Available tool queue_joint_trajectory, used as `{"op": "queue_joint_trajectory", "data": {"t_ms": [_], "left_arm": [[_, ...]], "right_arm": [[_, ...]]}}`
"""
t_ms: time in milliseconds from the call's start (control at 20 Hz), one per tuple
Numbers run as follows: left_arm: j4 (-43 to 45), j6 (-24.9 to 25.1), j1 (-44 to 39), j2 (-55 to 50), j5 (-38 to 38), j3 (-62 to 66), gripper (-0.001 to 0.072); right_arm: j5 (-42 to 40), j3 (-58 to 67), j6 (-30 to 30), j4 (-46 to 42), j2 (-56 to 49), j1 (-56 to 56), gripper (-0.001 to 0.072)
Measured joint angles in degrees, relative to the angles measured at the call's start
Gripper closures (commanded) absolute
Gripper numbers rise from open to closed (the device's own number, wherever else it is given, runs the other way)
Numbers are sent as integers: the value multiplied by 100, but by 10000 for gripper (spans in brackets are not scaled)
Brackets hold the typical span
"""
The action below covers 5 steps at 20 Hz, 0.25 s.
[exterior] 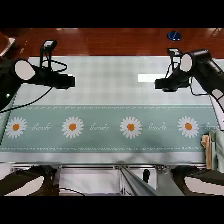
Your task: Fold the shirts.
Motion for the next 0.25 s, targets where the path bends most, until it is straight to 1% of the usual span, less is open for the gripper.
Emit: {"op": "queue_joint_trajectory", "data": {"t_ms": [250], "left_arm": [[26,0,0,-2,-4,0,689]], "right_arm": [[0,0,4,-11,-4,4,691]]}}
